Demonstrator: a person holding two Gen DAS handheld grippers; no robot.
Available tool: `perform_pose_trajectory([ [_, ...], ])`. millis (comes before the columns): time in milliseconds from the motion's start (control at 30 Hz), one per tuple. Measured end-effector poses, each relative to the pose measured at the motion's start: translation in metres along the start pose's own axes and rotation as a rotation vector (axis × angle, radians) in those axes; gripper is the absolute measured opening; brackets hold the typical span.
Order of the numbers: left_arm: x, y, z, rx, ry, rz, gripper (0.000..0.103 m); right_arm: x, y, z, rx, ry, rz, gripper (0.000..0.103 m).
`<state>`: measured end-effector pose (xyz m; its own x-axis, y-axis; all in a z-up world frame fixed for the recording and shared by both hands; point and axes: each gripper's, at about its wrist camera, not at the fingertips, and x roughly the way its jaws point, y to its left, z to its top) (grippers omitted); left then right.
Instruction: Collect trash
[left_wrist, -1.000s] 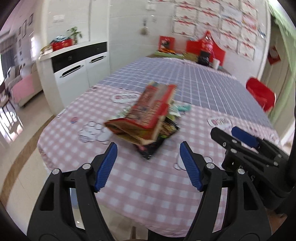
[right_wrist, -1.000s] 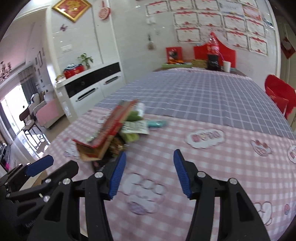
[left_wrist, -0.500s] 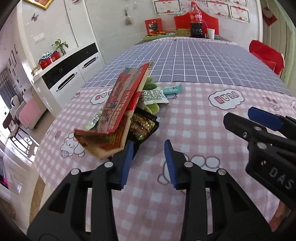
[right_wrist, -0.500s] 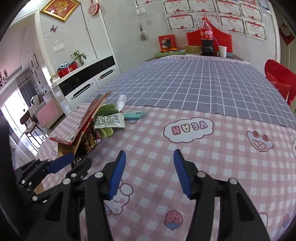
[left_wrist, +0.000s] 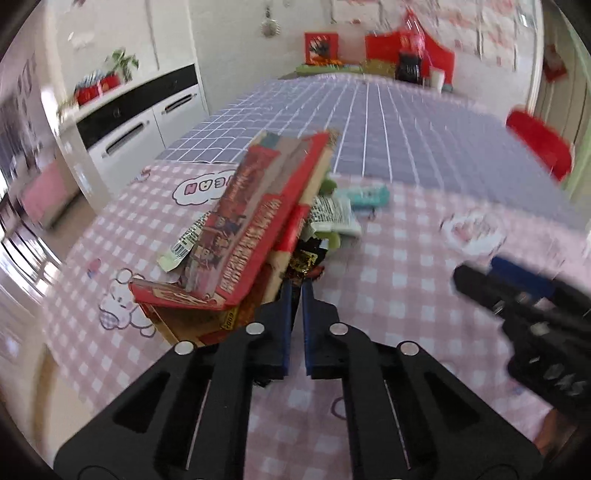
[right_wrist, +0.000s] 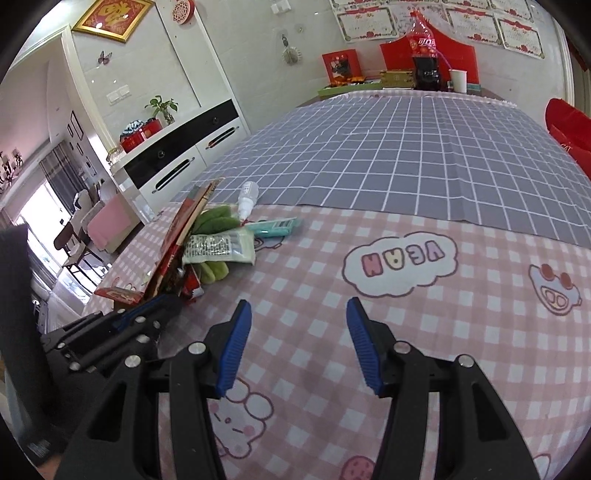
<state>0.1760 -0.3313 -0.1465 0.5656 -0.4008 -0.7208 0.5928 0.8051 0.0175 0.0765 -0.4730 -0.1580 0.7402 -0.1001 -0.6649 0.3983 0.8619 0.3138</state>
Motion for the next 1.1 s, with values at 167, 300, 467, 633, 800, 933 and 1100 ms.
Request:
perform_pose_trajectory([
  [167,-0.019,0.016,0.007,-0.083,-0.061,-0.100,0.001,0.006,0.008,0.004,0.006,0.011,0.020,0.054],
  [300,-0.030,0.020,0.010,-0.099,-0.104,-0.125,0.001,0.014,0.021,0.009,-0.015,0.017,0.029,0.054],
  [467,-0.030,0.032,0.014,-0.126,-0.104,-0.162,0.001,0.033,0.039,0.019,-0.069,0.039,0.004,0.054],
  [633,-0.015,0.041,0.008,-0.154,-0.012,-0.221,0.001,0.044,0.044,0.020,-0.094,0.063,-0.006,0.054],
  [800,0.006,0.039,-0.001,-0.184,0.078,-0.242,0.002,0.044,0.034,0.017,-0.072,0.068,-0.049,0.054],
  [933,0.014,0.035,-0.007,-0.196,0.127,-0.208,0.034,0.040,0.030,0.014,-0.070,0.066,-0.060,0.054],
  [1100,0.005,0.033,-0.014,-0.169,0.093,-0.133,0.058,0.036,0.028,0.014,-0.066,0.065,-0.045,0.055],
])
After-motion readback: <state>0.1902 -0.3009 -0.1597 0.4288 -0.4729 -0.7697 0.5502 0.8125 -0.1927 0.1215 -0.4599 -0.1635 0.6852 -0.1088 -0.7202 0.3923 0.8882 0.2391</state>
